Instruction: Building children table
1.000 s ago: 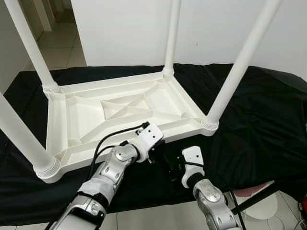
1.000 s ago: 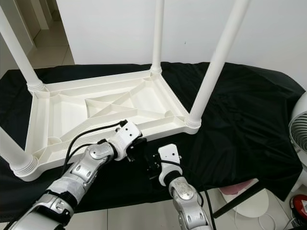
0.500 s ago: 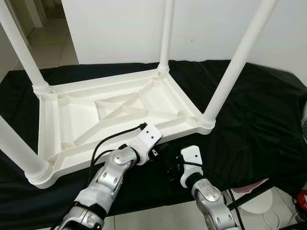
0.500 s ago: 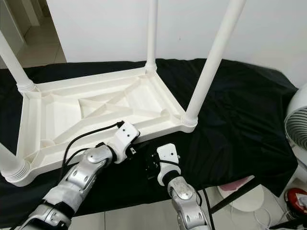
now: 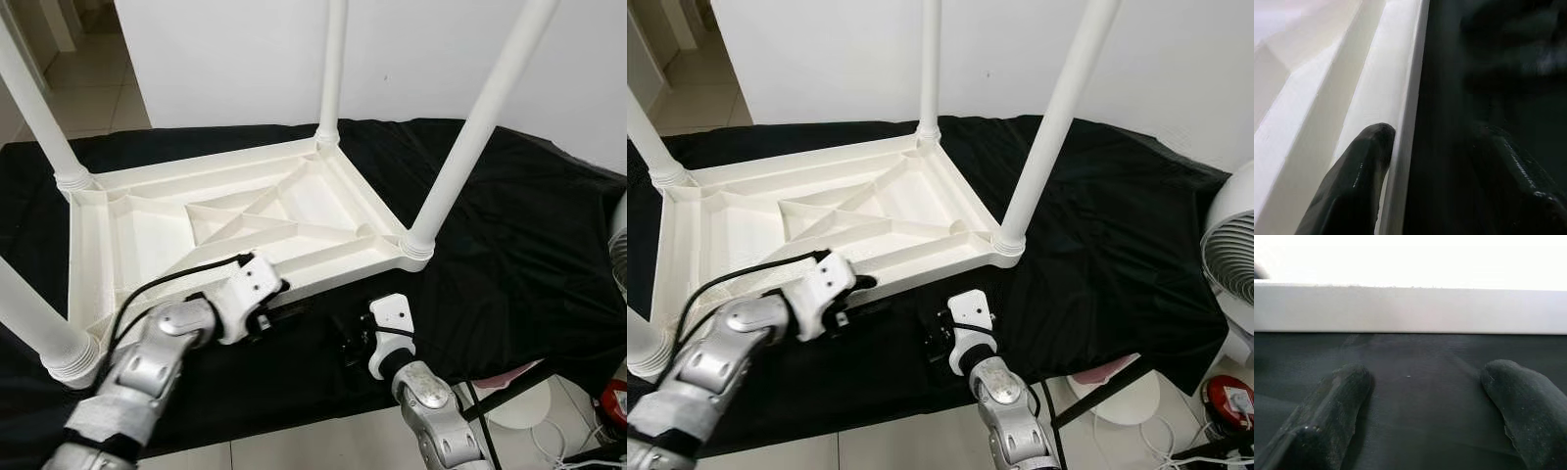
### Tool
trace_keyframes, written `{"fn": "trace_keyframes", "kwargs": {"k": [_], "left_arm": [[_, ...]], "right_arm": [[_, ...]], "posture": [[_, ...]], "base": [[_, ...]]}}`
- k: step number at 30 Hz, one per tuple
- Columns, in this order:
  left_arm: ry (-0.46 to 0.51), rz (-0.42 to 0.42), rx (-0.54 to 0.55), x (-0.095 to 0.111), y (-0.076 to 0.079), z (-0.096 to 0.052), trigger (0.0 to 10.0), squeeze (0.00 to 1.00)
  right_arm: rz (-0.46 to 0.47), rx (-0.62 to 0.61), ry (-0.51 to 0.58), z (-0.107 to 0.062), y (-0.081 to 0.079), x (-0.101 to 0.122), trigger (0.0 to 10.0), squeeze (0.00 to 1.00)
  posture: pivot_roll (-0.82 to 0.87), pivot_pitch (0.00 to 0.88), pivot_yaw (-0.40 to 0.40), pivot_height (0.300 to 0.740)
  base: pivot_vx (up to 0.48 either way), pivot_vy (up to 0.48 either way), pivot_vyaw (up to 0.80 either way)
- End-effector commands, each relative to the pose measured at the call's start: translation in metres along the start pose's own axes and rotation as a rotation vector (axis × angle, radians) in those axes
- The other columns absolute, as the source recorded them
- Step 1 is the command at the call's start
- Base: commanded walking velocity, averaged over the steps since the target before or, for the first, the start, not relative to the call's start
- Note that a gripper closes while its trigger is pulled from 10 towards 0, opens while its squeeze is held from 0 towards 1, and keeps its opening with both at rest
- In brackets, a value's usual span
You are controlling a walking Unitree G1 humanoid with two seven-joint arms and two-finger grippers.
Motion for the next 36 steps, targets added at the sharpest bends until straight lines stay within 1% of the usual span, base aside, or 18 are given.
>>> {"fn": "trace_keyframes", "kwargs": {"k": [1,6,12,13,14,15,19,23,25,26,27,29,31,32,33,34,35,36], "left_arm": [[-0.026,-0.006,-0.007,-0.009,0.001,-0.004,10.0,0.00],[-0.096,-0.039,0.086,-0.025,-0.024,-0.027,10.0,0.00],[-0.114,-0.036,0.106,-0.028,-0.029,-0.033,10.0,0.00],[-0.107,-0.041,0.114,-0.026,-0.030,-0.033,1.6,0.00],[-0.107,-0.041,0.114,-0.026,-0.030,-0.033,1.6,0.00],[-0.091,-0.048,0.121,-0.024,-0.031,-0.031,0.0,0.00],[-0.077,-0.054,0.127,-0.021,-0.032,-0.029,0.0,0.00],[-0.020,-0.058,0.124,-0.007,-0.028,-0.015,0.0,0.00],[0.005,-0.051,0.115,0.000,-0.024,-0.005,0.0,0.00],[0.028,-0.041,0.101,0.008,-0.020,0.005,0.0,0.00],[0.028,-0.041,0.101,0.008,-0.020,0.005,0.0,0.00],[0.066,-0.022,0.072,0.024,-0.012,0.029,0.0,0.00],[0.066,-0.022,0.072,0.024,-0.012,0.029,0.0,0.00],[0.087,-0.015,0.061,0.032,-0.008,0.038,0.0,0.00],[0.087,-0.015,0.061,0.032,-0.008,0.038,0.0,0.00],[0.116,-0.008,0.050,0.043,-0.004,0.049,0.0,0.00],[0.116,-0.008,0.050,0.043,-0.004,0.049,0.0,0.00],[0.142,-0.005,0.039,0.052,-0.001,0.057,0.0,0.00]], "right_arm": [[0.005,-0.007,-0.023,-0.001,0.003,-0.006,10.0,0.00],[-0.001,0.001,-0.023,0.001,0.003,-0.005,10.0,0.00],[-0.005,0.003,-0.024,0.001,0.003,-0.005,10.0,0.00],[-0.009,0.004,-0.024,0.001,0.004,-0.005,10.0,0.00],[-0.009,0.004,-0.024,0.001,0.004,-0.005,10.0,0.00],[-0.012,0.003,-0.023,0.001,0.004,-0.004,10.0,0.00],[-0.014,0.003,-0.023,0.001,0.005,-0.004,10.0,0.00],[-0.021,0.004,-0.023,0.001,0.005,-0.004,10.0,0.00],[-0.023,0.005,-0.023,0.002,0.005,-0.004,10.0,0.00],[-0.023,0.007,-0.022,0.003,0.004,-0.003,10.0,0.00],[-0.023,0.007,-0.022,0.003,0.004,-0.003,10.0,0.00],[-0.025,0.015,-0.019,0.005,0.001,-0.002,10.0,0.00],[-0.025,0.015,-0.019,0.005,0.001,-0.002,10.0,0.00],[-0.027,0.018,-0.018,0.005,0.000,-0.002,10.0,0.00],[-0.027,0.018,-0.018,0.005,0.000,-0.002,10.0,0.00],[-0.028,0.018,-0.018,0.005,0.000,-0.002,10.0,0.00],[-0.028,0.018,-0.018,0.005,0.000,-0.002,10.0,0.00],[-0.029,0.014,-0.018,0.005,0.000,-0.002,10.0,0.00]], "posture": [[0.04,0.080,-0.042,0.740],[0.04,0.081,-0.053,0.740],[0.04,0.081,-0.055,0.740],[0.04,0.079,-0.056,0.740],[0.04,0.079,-0.056,0.740],[0.04,0.079,-0.056,0.740],[0.04,0.079,-0.056,0.740],[0.04,0.077,-0.060,0.740],[0.04,0.077,-0.060,0.740],[0.04,0.075,-0.063,0.740],[0.04,0.075,-0.063,0.740],[0.04,0.069,-0.060,0.740],[0.04,0.069,-0.060,0.740],[0.04,0.069,-0.060,0.740],[0.04,0.069,-0.060,0.740],[0.03,0.072,-0.056,0.740],[0.03,0.072,-0.056,0.740],[0.03,0.070,-0.053,0.740]], "base": [[0.000,0.000,0.00],[0.000,0.000,0.00],[0.000,0.000,0.00],[0.000,0.000,0.00],[0.000,0.000,0.00],[0.000,0.000,0.00],[0.000,0.000,0.00],[0.000,0.000,0.00],[0.000,0.000,0.00],[0.000,0.000,0.00],[0.000,0.000,0.00],[0.000,0.000,0.00],[0.000,0.000,0.00],[0.000,0.000,0.00],[0.000,0.000,0.00],[0.000,0.000,0.00],[0.000,0.000,0.00],[0.000,0.000,0.00]]}}
Point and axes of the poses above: a point about 5 cm out from each wrist's last joint towards the gripper, its own z axis pointing out of the wrist towards the gripper, its own x axis along the axis of the wrist's last joint, y = z × x, the point moved 5 cm from there along z, pointing out of the wrist towards the gripper
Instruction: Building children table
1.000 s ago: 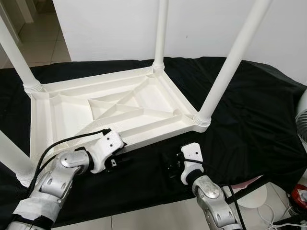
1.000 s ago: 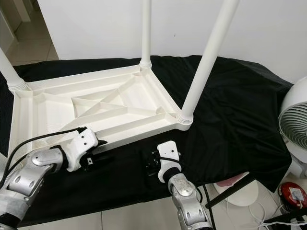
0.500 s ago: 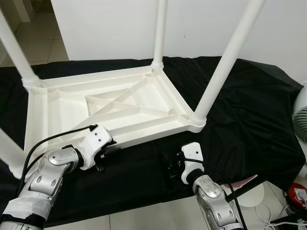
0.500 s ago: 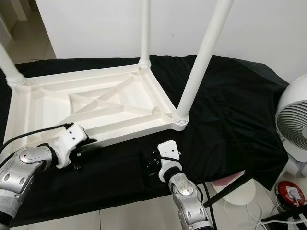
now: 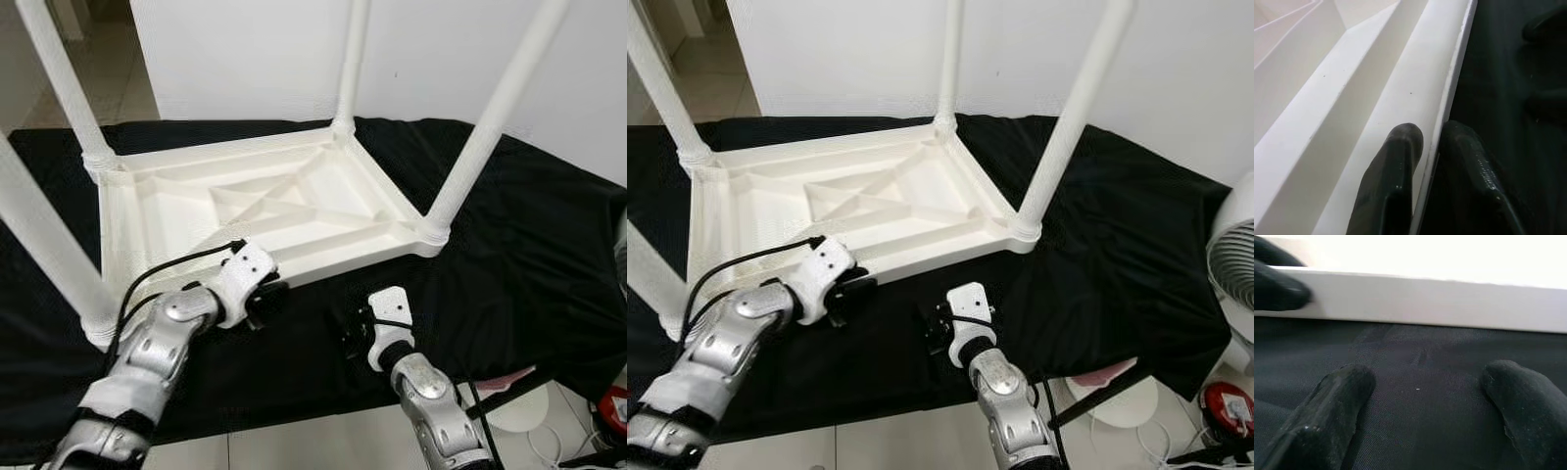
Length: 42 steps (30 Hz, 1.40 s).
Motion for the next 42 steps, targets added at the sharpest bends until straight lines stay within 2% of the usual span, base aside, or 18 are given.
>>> {"fn": "trace_keyframes", "kwargs": {"k": [1,2,3,9,11,12,18,19,20,21,24,27,28,32,37,39,41,42], "left_arm": [[0.100,0.064,-0.079,0.029,0.016,0.013,0.0,0.00],[0.114,0.068,-0.091,0.034,0.021,0.018,0.0,0.00],[0.114,0.087,-0.111,0.036,0.027,0.023,10.0,0.00],[0.111,0.088,-0.126,0.034,0.034,0.025,10.0,0.00],[0.118,0.068,-0.113,0.033,0.033,0.025,10.0,0.07],[0.137,0.033,-0.099,0.034,0.032,0.024,10.0,1.00],[0.216,-0.004,0.026,0.041,0.020,0.015,10.0,1.00],[0.234,-0.010,0.057,0.042,0.018,0.012,10.0,0.64],[0.234,-0.010,0.057,0.042,0.018,0.012,10.0,0.64],[0.256,-0.023,0.104,0.043,0.013,0.008,10.0,0.00],[0.318,-0.110,0.192,0.045,0.004,-0.007,10.0,0.00],[0.342,-0.150,0.202,0.045,0.003,-0.013,10.0,0.00],[0.414,-0.191,0.206,0.047,0.005,-0.031,10.0,0.00],[0.492,-0.233,0.244,0.045,0.004,-0.061,10.0,0.00],[0.511,-0.242,0.279,0.041,0.001,-0.075,10.0,0.00],[0.518,-0.230,0.307,0.040,-0.001,-0.085,10.0,0.00],[0.523,-0.212,0.325,0.037,0.001,-0.107,10.0,0.00],[0.523,-0.212,0.325,0.037,0.001,-0.107,10.0,0.00]], "right_arm": [[-0.005,-0.001,-0.023,-0.002,-0.001,-0.006,10.0,0.00],[-0.006,-0.003,-0.023,-0.002,-0.001,-0.006,10.0,0.00],[-0.005,-0.008,-0.023,-0.002,0.000,-0.006,10.0,0.00],[-0.004,-0.017,-0.022,-0.003,0.000,-0.007,10.0,0.00],[-0.005,-0.018,-0.022,-0.004,0.001,-0.007,10.0,0.00],[-0.004,-0.020,-0.023,-0.004,0.001,-0.007,10.0,0.00],[-0.004,-0.016,-0.022,-0.003,0.000,-0.008,10.0,0.00],[-0.005,-0.014,-0.023,-0.003,-0.001,-0.008,10.0,0.00],[-0.005,-0.014,-0.023,-0.003,-0.001,-0.008,10.0,0.00],[-0.003,-0.011,-0.023,-0.003,-0.001,-0.009,10.0,0.00],[-0.004,-0.008,-0.025,-0.002,-0.002,-0.009,10.0,0.00],[-0.005,-0.008,-0.025,-0.002,-0.001,-0.009,10.0,0.00],[-0.008,-0.009,-0.025,-0.001,0.000,-0.009,10.0,0.00],[-0.014,-0.007,-0.025,-0.001,0.001,-0.009,10.0,0.00],[-0.019,-0.006,-0.026,0.000,0.003,-0.010,10.0,0.00],[-0.020,-0.006,-0.028,0.000,0.004,-0.010,10.0,0.00],[-0.025,0.002,-0.029,0.001,0.005,-0.010,10.0,0.00],[-0.025,0.002,-0.029,0.001,0.005,-0.010,10.0,0.00]], "posture": [[0.03,0.070,-0.053,0.740],[0.02,0.070,-0.050,0.740],[0.02,0.069,-0.046,0.740],[0.01,0.069,-0.042,0.740],[0.01,0.069,-0.042,0.740],[0.02,0.071,-0.040,0.740],[0.04,0.071,-0.044,0.740],[0.04,0.070,-0.045,0.740],[0.04,0.070,-0.045,0.740],[0.04,0.069,-0.047,0.740],[0.05,0.066,-0.046,0.740],[0.05,0.066,-0.047,0.740],[0.06,0.066,-0.046,0.740],[0.08,0.063,-0.047,0.740],[0.09,0.065,-0.051,0.740],[0.10,0.067,-0.055,0.740],[0.13,0.079,-0.071,0.740],[0.13,0.079,-0.071,0.740]], "base": [[0.000,0.000,0.00],[0.000,0.000,0.00],[0.000,0.000,0.00],[0.000,0.000,0.00],[0.000,0.000,0.00],[0.000,0.000,0.00],[0.000,0.000,0.00],[0.000,0.000,0.00],[0.000,0.000,0.00],[0.000,0.000,0.00],[0.000,0.000,0.00],[0.000,0.000,0.00],[0.000,0.000,0.00],[0.000,0.000,0.00],[0.000,0.000,0.00],[0.000,0.000,0.00],[0.000,0.000,0.00],[0.000,0.000,0.00]]}}
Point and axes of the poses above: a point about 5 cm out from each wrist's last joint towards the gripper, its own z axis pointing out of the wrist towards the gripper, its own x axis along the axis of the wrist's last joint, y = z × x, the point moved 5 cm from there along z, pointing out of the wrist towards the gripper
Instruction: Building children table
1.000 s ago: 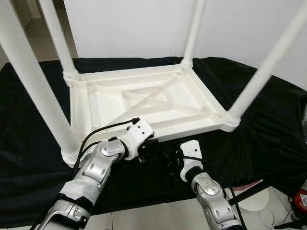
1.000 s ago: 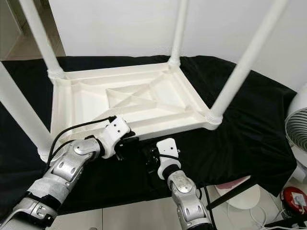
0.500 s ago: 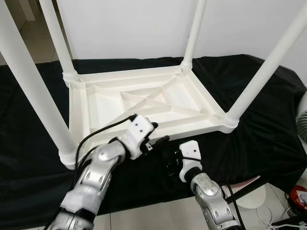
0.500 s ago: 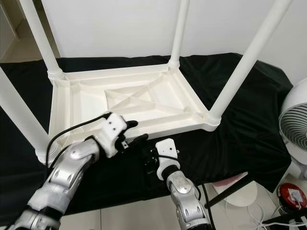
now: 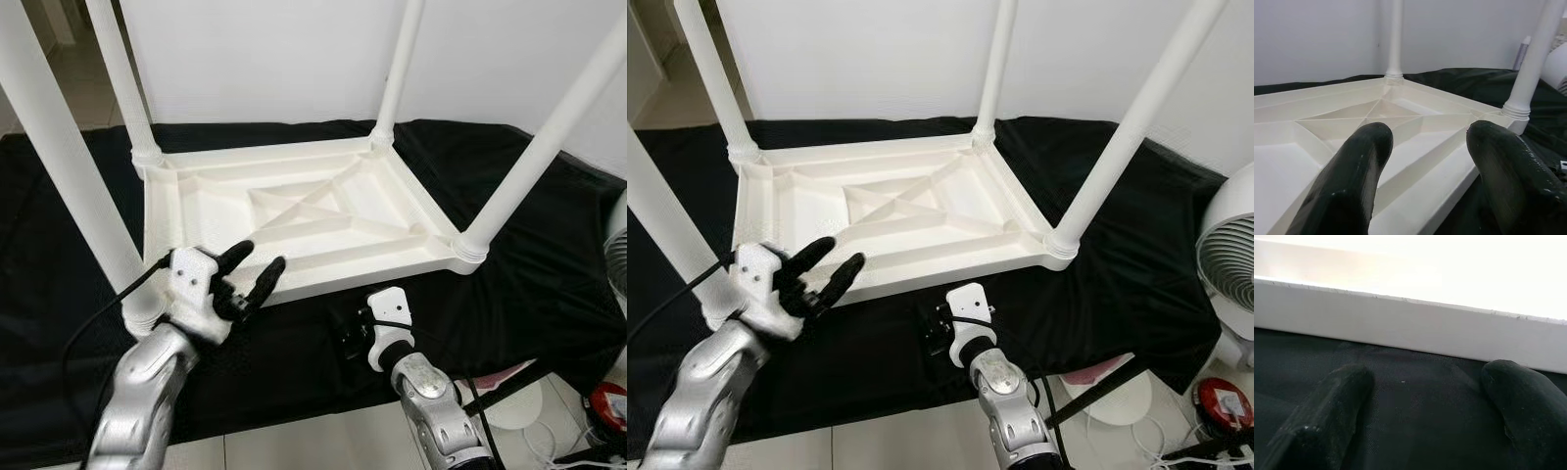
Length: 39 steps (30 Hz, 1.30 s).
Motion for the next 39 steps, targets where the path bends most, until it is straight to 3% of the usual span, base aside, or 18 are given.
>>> {"fn": "trace_keyframes", "kwargs": {"k": [1,3,5,11,13,14,16,20,22,23,25,26,30,34,35,37,38,39], "left_arm": [[0.014,0.004,-0.021,0.005,0.001,-0.003,10.0,0.00],[0.015,0.005,-0.024,0.010,0.000,-0.011,10.0,0.00],[0.003,0.011,-0.026,0.019,0.000,-0.030,10.0,0.00],[-0.018,0.027,-0.039,0.033,0.000,-0.051,10.0,0.00],[-0.066,0.002,-0.071,0.040,-0.002,-0.069,10.0,0.00],[-0.066,0.002,-0.071,0.040,-0.002,-0.069,10.0,0.00],[-0.165,0.003,-0.103,0.042,-0.006,-0.095,10.0,0.00],[-0.193,0.014,-0.103,0.043,-0.007,-0.103,10.0,0.00],[-0.237,0.032,-0.019,0.050,-0.035,-0.126,10.0,0.00],[-0.237,0.032,-0.019,0.050,-0.035,-0.126,10.0,0.00],[-0.228,0.048,0.046,0.060,-0.058,-0.140,10.0,0.00],[-0.228,0.048,0.046,0.060,-0.058,-0.140,10.0,0.00],[-0.201,0.071,0.142,0.076,-0.092,-0.149,10.0,0.00],[-0.194,0.119,0.241,0.080,-0.127,-0.146,10.0,0.00],[-0.194,0.119,0.241,0.080,-0.127,-0.146,10.0,0.00],[-0.206,0.210,0.314,0.078,-0.148,-0.136,10.0,0.00],[-0.206,0.210,0.314,0.078,-0.148,-0.136,10.0,0.00],[-0.181,0.240,0.341,0.075,-0.158,-0.119,10.0,0.00]], "right_arm": [[-0.004,-0.004,-0.031,-0.002,0.002,-0.008,10.0,0.00],[-0.006,0.001,-0.033,-0.002,0.002,-0.009,10.0,0.00],[-0.009,0.017,-0.038,0.002,0.001,-0.010,10.0,0.00],[-0.013,0.046,-0.032,0.010,-0.002,-0.008,10.0,0.00],[-0.013,0.065,-0.026,0.016,-0.005,-0.005,10.0,0.00],[-0.013,0.065,-0.026,0.016,-0.005,-0.005,10.0,0.00],[-0.016,0.084,-0.023,0.022,-0.009,-0.003,10.0,0.00],[-0.017,0.090,-0.022,0.023,-0.010,-0.003,10.0,0.00],[-0.022,0.106,-0.019,0.027,-0.013,-0.002,10.0,0.00],[-0.022,0.106,-0.019,0.027,-0.013,-0.002,10.0,0.00],[-0.021,0.113,-0.018,0.029,-0.015,-0.002,10.0,0.00],[-0.021,0.113,-0.018,0.029,-0.015,-0.002,10.0,0.00],[-0.015,0.123,-0.008,0.032,-0.020,0.000,10.0,0.00],[-0.009,0.117,0.005,0.035,-0.020,0.004,10.0,0.00],[-0.009,0.117,0.005,0.035,-0.020,0.004,10.0,0.00],[-0.005,0.103,0.009,0.036,-0.016,0.004,10.0,0.00],[-0.005,0.103,0.009,0.036,-0.016,0.004,10.0,0.00],[-0.009,0.092,0.012,0.036,-0.014,0.005,10.0,0.00]], "posture": [[0.13,0.079,-0.071,0.740],[0.15,0.086,-0.079,0.740],[0.19,0.097,-0.098,0.740],[0.22,0.103,-0.108,0.740],[0.27,0.117,-0.128,0.740],[0.27,0.117,-0.128,0.740],[0.30,0.124,-0.137,0.740],[0.30,0.124,-0.137,0.740],[0.32,0.130,-0.143,0.740],[0.32,0.130,-0.143,0.740],[0.33,0.134,-0.147,0.740],[0.33,0.134,-0.147,0.740],[0.32,0.131,-0.139,0.740],[0.30,0.127,-0.133,0.740],[0.30,0.127,-0.133,0.740],[0.28,0.125,-0.127,0.740],[0.28,0.125,-0.127,0.740],[0.26,0.120,-0.119,0.740]], "base": [[0.000,0.000,0.00],[0.000,0.000,0.00],[0.000,0.000,0.00],[0.000,0.000,0.00],[0.000,0.000,0.00],[0.000,0.000,0.00],[0.000,0.000,0.00],[0.000,0.000,0.00],[0.000,0.000,0.00],[0.000,0.000,0.00],[0.000,0.000,0.00],[0.000,0.000,0.00],[0.000,0.000,0.00],[0.000,0.000,0.00],[0.000,0.000,0.00],[0.000,0.000,0.00],[0.000,0.000,0.00],[0.000,0.000,0.00]]}}
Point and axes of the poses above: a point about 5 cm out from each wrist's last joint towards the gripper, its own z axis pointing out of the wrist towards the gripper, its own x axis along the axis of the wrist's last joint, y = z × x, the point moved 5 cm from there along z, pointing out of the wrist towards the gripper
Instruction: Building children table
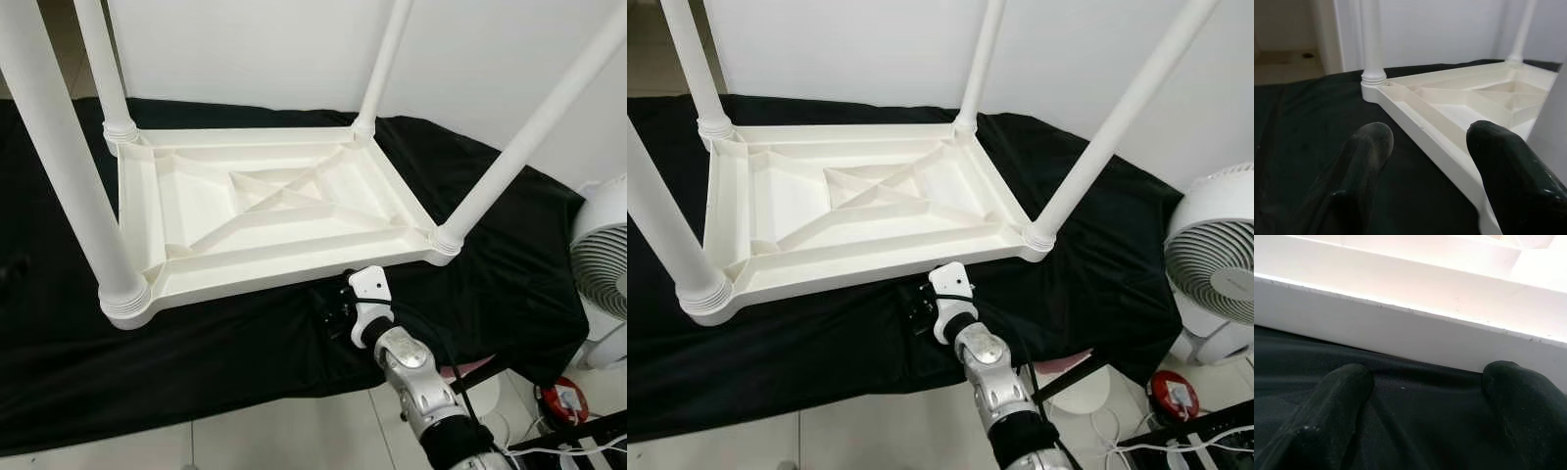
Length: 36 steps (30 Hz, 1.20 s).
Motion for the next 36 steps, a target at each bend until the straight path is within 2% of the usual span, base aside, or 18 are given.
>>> {"fn": "trace_keyframes", "kwargs": {"k": [1,2,4,5,9,14,16,20,22,23,24,26,27,28,29,31,33,36], "left_arm": [[-0.002,0.003,0.023,-0.010,0.002,0.025,10.0,0.00],[-0.002,0.003,0.023,-0.010,0.002,0.025,10.0,0.00],[0.039,-0.014,-0.025,-0.013,0.016,0.053,10.0,0.00],[0.039,-0.014,-0.025,-0.013,0.016,0.053,10.0,0.00],[0.115,-0.113,-0.119,-0.017,0.050,0.101,10.0,0.00],[0.156,-0.165,-0.168,-0.013,0.071,0.124,10.0,0.00],[0.189,-0.181,-0.243,-0.008,0.091,0.131,10.0,0.00],[0.195,-0.181,-0.280,-0.007,0.100,0.134,10.0,0.00],[0.204,-0.211,-0.354,-0.005,0.115,0.134,10.0,0.00],[0.215,-0.214,-0.429,-0.003,0.131,0.133,10.0,0.00],[0.215,-0.214,-0.429,-0.003,0.131,0.133,10.0,0.00],[0.235,-0.286,-0.580,0.002,0.162,0.126,10.0,0.00],[0.235,-0.286,-0.580,0.002,0.162,0.126,10.0,0.00],[0.255,-0.320,-0.660,0.008,0.178,0.120,10.0,0.00],[0.255,-0.320,-0.660,0.008,0.178,0.120,10.0,0.00],[0.276,-0.360,-0.755,0.015,0.198,0.114,10.0,0.00],[0.279,-0.366,-0.780,0.017,0.203,0.112,10.0,0.00],[0.321,-0.448,-0.925,0.029,0.231,0.099,10.0,0.00]], "right_arm": [[-0.008,-0.012,-0.026,0.001,0.002,-0.005,10.0,0.00],[-0.008,-0.012,-0.026,0.001,0.002,-0.005,10.0,0.00],[-0.013,-0.025,-0.023,0.000,0.006,-0.005,10.0,0.00],[-0.013,-0.025,-0.023,0.000,0.006,-0.005,10.0,0.00],[-0.013,-0.061,-0.015,-0.004,0.014,-0.003,10.0,0.00],[-0.009,-0.104,-0.028,-0.009,0.023,-0.007,10.0,0.00],[-0.008,-0.156,-0.046,-0.012,0.032,-0.011,10.0,0.00],[-0.004,-0.184,-0.049,-0.013,0.037,-0.011,10.0,0.00],[0.005,-0.252,-0.047,-0.014,0.048,-0.009,10.0,0.00],[0.006,-0.329,-0.054,-0.016,0.059,-0.010,10.0,0.00],[0.006,-0.329,-0.054,-0.016,0.059,-0.010,10.0,0.00],[0.058,-0.489,-0.077,-0.024,0.081,-0.017,10.0,0.00],[0.058,-0.489,-0.077,-0.024,0.081,-0.017,10.0,0.00],[0.081,-0.536,-0.083,-0.027,0.089,-0.019,10.0,0.00],[0.081,-0.536,-0.083,-0.027,0.089,-0.019,10.0,0.00],[0.090,-0.568,-0.085,-0.027,0.098,-0.019,10.0,0.00],[0.087,-0.573,-0.086,-0.026,0.100,-0.019,10.0,0.00],[0.067,-0.683,-0.098,-0.025,0.126,-0.013,10.0,0.00]], "posture": [[0.24,0.121,-0.116,0.740],[0.24,0.121,-0.116,0.740],[0.22,0.121,-0.113,0.740],[0.22,0.121,-0.113,0.740],[0.18,0.122,-0.101,0.740],[0.16,0.118,-0.097,0.740],[0.15,0.115,-0.099,0.740],[0.13,0.110,-0.097,0.740],[0.13,0.111,-0.096,0.740],[0.13,0.105,-0.093,0.740],[0.13,0.105,-0.093,0.740],[0.12,0.097,-0.083,0.740],[0.12,0.097,-0.083,0.740],[0.11,0.092,-0.076,0.740],[0.11,0.092,-0.076,0.740],[0.11,0.087,-0.072,0.740],[0.11,0.087,-0.072,0.740],[0.11,0.073,-0.072,0.740]], "base": [[0.000,0.000,0.00],[0.000,0.000,0.00],[0.000,0.000,0.00],[0.000,0.000,0.00],[0.000,0.000,0.00],[0.000,0.000,0.00],[0.000,0.000,0.00],[0.000,0.000,0.00],[0.000,0.000,0.00],[0.000,0.000,0.00],[0.000,0.000,0.00],[0.000,0.000,0.00],[0.000,0.000,0.00],[0.000,0.000,0.00],[0.000,0.000,0.00],[0.000,0.000,0.00],[0.000,0.000,0.00],[0.000,0.000,0.00]]}}
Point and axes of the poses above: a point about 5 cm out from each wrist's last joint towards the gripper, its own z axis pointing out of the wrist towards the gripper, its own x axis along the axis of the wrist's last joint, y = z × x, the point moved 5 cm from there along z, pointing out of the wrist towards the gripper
